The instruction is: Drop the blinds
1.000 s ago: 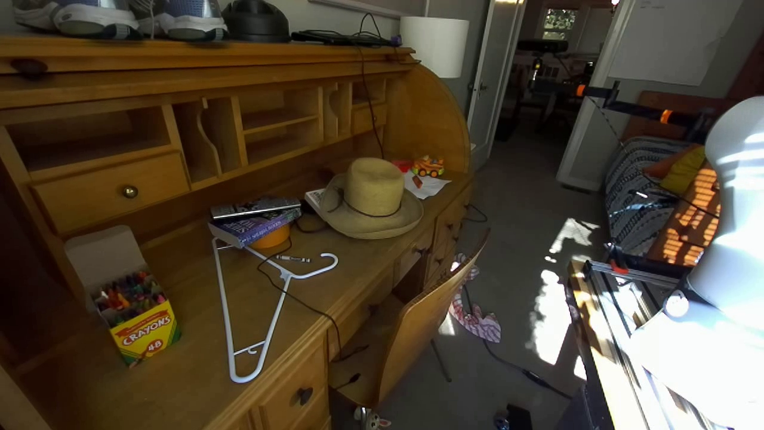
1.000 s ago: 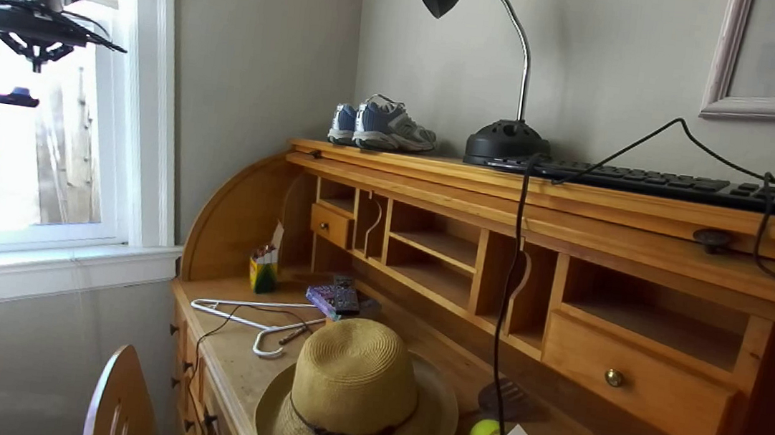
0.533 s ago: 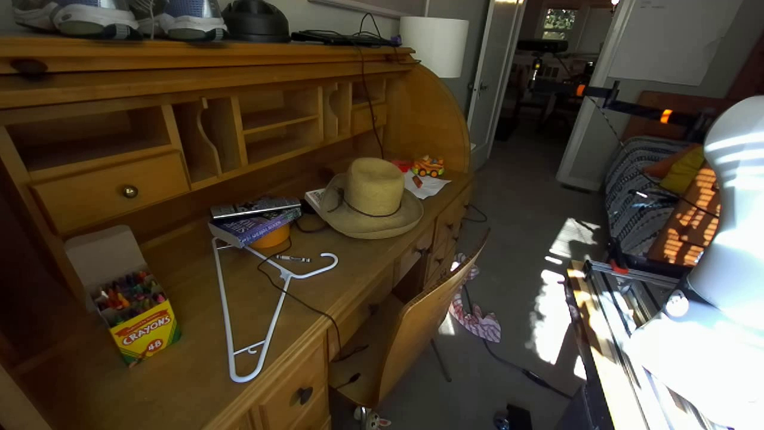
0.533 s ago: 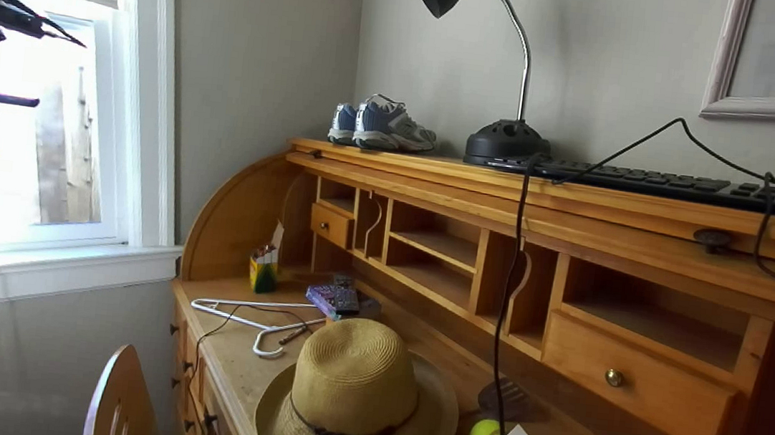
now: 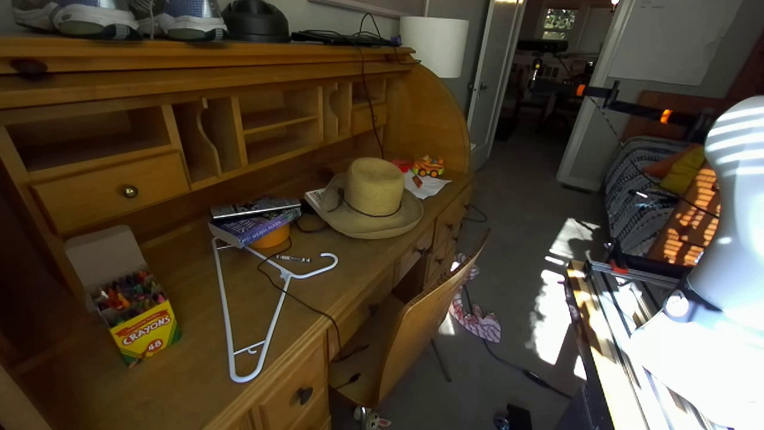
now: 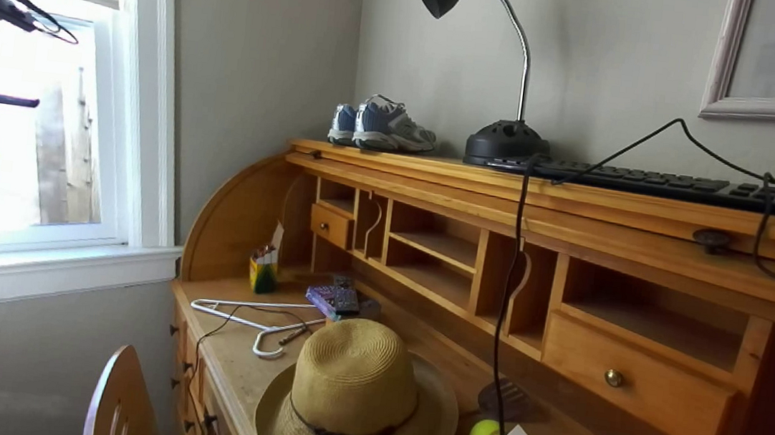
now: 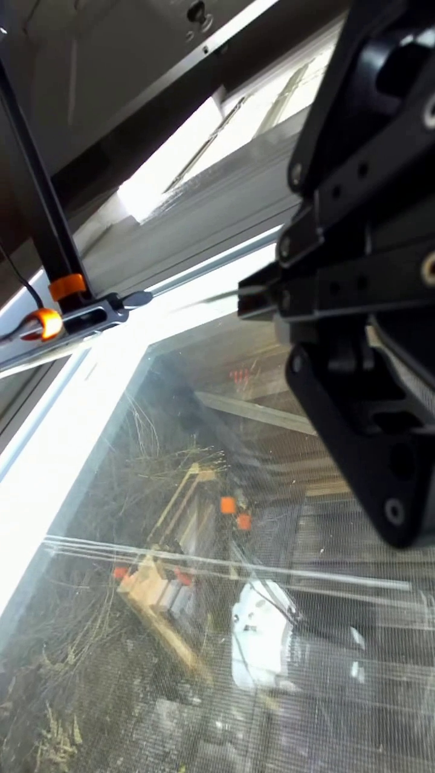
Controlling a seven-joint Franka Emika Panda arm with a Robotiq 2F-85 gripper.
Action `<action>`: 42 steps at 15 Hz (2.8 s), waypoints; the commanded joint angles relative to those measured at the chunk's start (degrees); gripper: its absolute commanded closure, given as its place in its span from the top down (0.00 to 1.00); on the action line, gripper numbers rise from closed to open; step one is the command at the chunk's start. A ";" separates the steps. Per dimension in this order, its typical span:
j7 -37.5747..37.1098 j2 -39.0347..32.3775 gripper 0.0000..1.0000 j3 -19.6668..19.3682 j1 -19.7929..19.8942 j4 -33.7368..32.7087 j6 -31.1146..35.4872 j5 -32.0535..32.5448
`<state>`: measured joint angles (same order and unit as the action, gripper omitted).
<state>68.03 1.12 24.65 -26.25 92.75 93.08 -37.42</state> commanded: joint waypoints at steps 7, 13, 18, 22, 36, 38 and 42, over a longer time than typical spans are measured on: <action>0.77 -5.04 0.00 2.66 -1.48 -5.05 4.53 -2.45; 1.26 -8.69 0.00 4.69 -3.18 -6.56 -0.06 2.69; 0.61 -7.04 0.00 3.68 -2.12 -5.58 3.03 3.90; -7.30 -3.14 0.00 3.01 -1.64 -2.36 10.85 4.30; -39.63 11.70 0.00 2.56 -1.37 18.13 34.06 12.43; -46.88 12.99 0.00 3.47 -1.90 21.02 33.33 15.59; -62.02 15.26 0.00 6.04 -2.47 22.37 33.05 20.14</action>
<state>15.69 13.58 28.78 -27.83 110.41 126.38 -20.53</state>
